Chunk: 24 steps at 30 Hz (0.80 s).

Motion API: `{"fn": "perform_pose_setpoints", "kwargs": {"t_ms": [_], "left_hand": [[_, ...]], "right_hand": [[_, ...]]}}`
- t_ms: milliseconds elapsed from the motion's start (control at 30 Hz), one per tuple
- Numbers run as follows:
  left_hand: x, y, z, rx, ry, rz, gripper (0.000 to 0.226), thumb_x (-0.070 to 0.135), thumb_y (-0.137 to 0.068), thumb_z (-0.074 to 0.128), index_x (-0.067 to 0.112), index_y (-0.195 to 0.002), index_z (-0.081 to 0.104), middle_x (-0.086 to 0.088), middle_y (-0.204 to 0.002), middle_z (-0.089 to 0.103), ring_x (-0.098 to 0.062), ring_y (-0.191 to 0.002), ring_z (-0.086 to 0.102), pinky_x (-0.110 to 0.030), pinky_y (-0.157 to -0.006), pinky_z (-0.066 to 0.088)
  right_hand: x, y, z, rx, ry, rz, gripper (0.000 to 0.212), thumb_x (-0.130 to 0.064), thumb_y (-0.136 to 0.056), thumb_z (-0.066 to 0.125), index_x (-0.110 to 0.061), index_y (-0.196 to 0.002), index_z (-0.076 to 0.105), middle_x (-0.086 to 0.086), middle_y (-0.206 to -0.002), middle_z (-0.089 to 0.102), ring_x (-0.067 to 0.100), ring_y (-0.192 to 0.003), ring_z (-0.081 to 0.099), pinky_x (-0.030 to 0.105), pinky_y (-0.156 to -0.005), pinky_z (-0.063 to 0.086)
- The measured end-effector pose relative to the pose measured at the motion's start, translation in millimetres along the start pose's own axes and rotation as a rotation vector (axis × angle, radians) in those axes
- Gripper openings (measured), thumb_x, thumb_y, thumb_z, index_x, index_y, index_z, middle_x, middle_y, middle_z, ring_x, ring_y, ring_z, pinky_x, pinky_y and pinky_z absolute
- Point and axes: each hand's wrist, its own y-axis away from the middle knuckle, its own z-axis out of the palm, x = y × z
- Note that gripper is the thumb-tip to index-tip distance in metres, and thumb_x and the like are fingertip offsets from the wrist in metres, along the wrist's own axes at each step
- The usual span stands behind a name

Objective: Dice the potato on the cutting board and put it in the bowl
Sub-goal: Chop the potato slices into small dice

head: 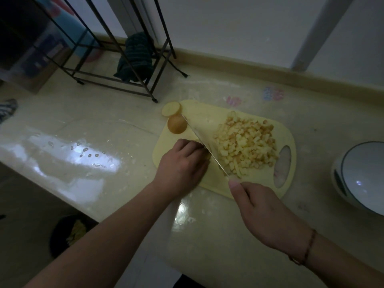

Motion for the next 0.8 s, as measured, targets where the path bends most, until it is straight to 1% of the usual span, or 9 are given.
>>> {"fn": "perform_pose_setpoints", "kwargs": {"t_ms": [133, 333, 400, 433, 500, 567, 600, 700, 800], "left_hand": [[-4, 1, 0, 0.003, 0.025, 0.003, 0.018, 0.021, -0.092, 0.070, 0.008, -0.104, 0.074, -0.005, -0.103, 0.068, -0.028, -0.093, 0.059, -0.036, -0.077, 0.051], [-2, -1, -2, 0.004, 0.002, 0.008, 0.017, 0.021, -0.092, 0.070, 0.008, -0.103, 0.074, -0.005, -0.101, 0.068, -0.028, -0.090, 0.059, -0.039, -0.072, 0.052], [-2, 0, -2, 0.004, 0.001, 0.003, 0.018, 0.021, -0.092, 0.071, 0.007, -0.103, 0.074, -0.006, -0.102, 0.068, -0.028, -0.091, 0.060, -0.039, -0.073, 0.052], [-1, 2, -2, 0.009, 0.004, -0.005, 0.018, 0.020, -0.091, 0.072, 0.007, -0.103, 0.074, -0.006, -0.101, 0.068, -0.028, -0.092, 0.061, -0.038, -0.075, 0.053], [0, 4, -2, 0.019, 0.023, -0.022, 0.017, 0.019, -0.089, 0.074, 0.007, -0.102, 0.074, -0.006, -0.101, 0.068, -0.029, -0.093, 0.062, -0.037, -0.077, 0.053], [-1, 4, -2, 0.006, 0.048, -0.037, 0.020, 0.022, -0.089, 0.073, 0.009, -0.103, 0.074, -0.006, -0.103, 0.068, -0.028, -0.095, 0.061, -0.036, -0.077, 0.053], [-2, 3, -3, -0.008, 0.055, -0.043, 0.021, 0.024, -0.090, 0.071, 0.009, -0.104, 0.074, -0.006, -0.104, 0.067, -0.028, -0.097, 0.061, -0.036, -0.077, 0.053], [-5, 1, -7, -0.051, 0.078, -0.052, 0.025, 0.028, -0.091, 0.067, 0.009, -0.106, 0.073, -0.006, -0.108, 0.067, -0.027, -0.098, 0.060, -0.037, -0.076, 0.054], [-6, 1, -11, -0.069, 0.072, -0.053, 0.027, 0.031, -0.092, 0.061, 0.008, -0.101, 0.073, -0.007, -0.108, 0.067, -0.028, -0.101, 0.061, -0.037, -0.074, 0.055]], "right_hand": [[-4, -14, 1, 0.008, 0.009, 0.003, 0.053, -0.046, -0.099, 0.032, -0.017, -0.055, 0.037, -0.006, -0.047, 0.040, 0.000, -0.047, 0.045, 0.014, -0.051, 0.035], [-8, -20, -1, 0.009, 0.038, -0.011, 0.055, -0.047, -0.101, 0.030, -0.018, -0.054, 0.037, -0.006, -0.048, 0.040, 0.000, -0.045, 0.044, 0.015, -0.050, 0.033], [-5, -15, -1, 0.013, 0.024, -0.002, 0.055, -0.052, -0.097, 0.027, -0.018, -0.056, 0.039, -0.004, -0.050, 0.043, 0.001, -0.047, 0.045, 0.017, -0.050, 0.033], [-3, -14, -2, 0.006, 0.005, 0.018, 0.057, -0.058, -0.093, 0.024, -0.016, -0.058, 0.042, -0.003, -0.051, 0.046, 0.003, -0.046, 0.046, 0.018, -0.048, 0.033], [0, -15, -5, -0.030, -0.099, 0.118, 0.061, -0.065, -0.087, 0.022, -0.014, -0.062, 0.045, -0.004, -0.050, 0.047, 0.003, -0.038, 0.041, 0.022, -0.043, 0.032], [2, -16, -8, -0.067, -0.251, 0.213, 0.058, -0.065, -0.091, 0.026, -0.016, -0.065, 0.045, -0.003, -0.048, 0.044, 0.005, -0.034, 0.036, 0.018, -0.037, 0.028], [2, -17, -8, -0.076, -0.277, 0.217, 0.057, -0.063, -0.092, 0.027, -0.017, -0.065, 0.045, -0.002, -0.049, 0.043, 0.006, -0.034, 0.035, 0.018, -0.037, 0.027], [1, -14, -3, -0.040, -0.154, 0.108, 0.061, -0.065, -0.087, 0.025, -0.013, -0.064, 0.046, -0.002, -0.051, 0.045, 0.003, -0.036, 0.038, 0.022, -0.043, 0.029], [-2, -8, 0, 0.012, -0.107, 0.024, 0.062, -0.061, -0.089, 0.026, -0.009, -0.064, 0.048, -0.002, -0.051, 0.048, 0.005, -0.042, 0.043, 0.026, -0.047, 0.035]]}}
